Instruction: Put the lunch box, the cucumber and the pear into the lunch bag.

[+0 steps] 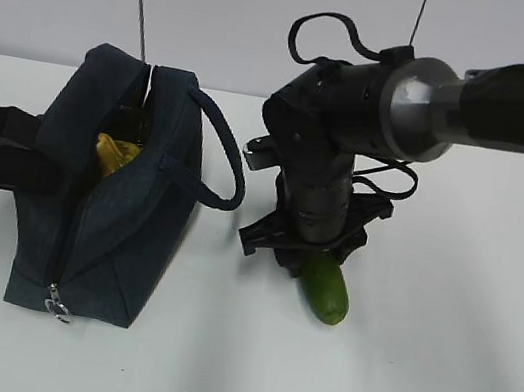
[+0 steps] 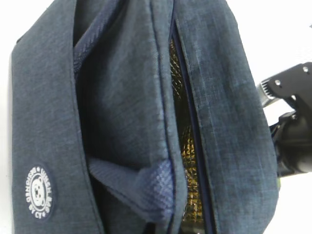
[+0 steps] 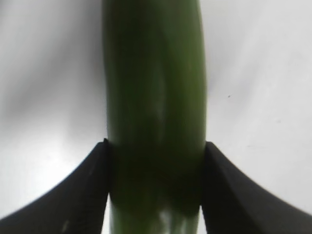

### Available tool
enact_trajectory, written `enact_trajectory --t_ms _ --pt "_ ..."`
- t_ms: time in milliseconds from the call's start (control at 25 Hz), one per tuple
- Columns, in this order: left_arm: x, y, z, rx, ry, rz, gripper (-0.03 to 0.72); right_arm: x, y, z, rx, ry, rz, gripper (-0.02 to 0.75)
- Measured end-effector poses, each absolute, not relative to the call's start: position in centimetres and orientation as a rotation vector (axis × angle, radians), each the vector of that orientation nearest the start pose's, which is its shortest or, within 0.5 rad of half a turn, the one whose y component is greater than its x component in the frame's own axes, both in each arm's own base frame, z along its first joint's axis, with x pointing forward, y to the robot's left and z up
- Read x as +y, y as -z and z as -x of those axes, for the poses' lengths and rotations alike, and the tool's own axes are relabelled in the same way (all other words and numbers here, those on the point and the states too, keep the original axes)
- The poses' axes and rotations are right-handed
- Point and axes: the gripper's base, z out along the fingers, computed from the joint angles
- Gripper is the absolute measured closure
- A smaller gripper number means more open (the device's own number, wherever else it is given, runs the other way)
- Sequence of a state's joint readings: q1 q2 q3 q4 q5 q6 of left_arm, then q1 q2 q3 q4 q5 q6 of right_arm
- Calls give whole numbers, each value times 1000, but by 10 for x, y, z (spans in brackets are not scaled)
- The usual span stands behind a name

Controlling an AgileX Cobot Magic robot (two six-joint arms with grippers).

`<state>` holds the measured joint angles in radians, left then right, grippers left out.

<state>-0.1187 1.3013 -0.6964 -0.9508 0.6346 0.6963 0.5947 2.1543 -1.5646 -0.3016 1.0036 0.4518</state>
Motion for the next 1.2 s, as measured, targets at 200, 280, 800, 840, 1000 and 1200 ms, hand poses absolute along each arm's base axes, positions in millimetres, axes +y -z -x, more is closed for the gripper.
enact_trajectory --t_ms 200,280,800,840,1000,1200 --pt "-72 -237 -232 2471 740 -176 706 218 -174 -372 2821 303 455 348" --pt "-72 -237 -232 2471 740 -176 706 218 -190 -374 2775 295 452 349" --pt "-72 -237 -232 2470 738 -175 706 241 -315 -371 2443 -247 440 349" --pt "-72 -237 -232 2470 738 -175 706 246 -319 -369 2432 -325 444 349" --pt "-72 -237 -232 2469 737 -174 706 264 -323 -362 2402 -603 512 349" --pt "-72 -237 -232 2468 736 -172 706 283 -309 -362 2388 -839 570 349"
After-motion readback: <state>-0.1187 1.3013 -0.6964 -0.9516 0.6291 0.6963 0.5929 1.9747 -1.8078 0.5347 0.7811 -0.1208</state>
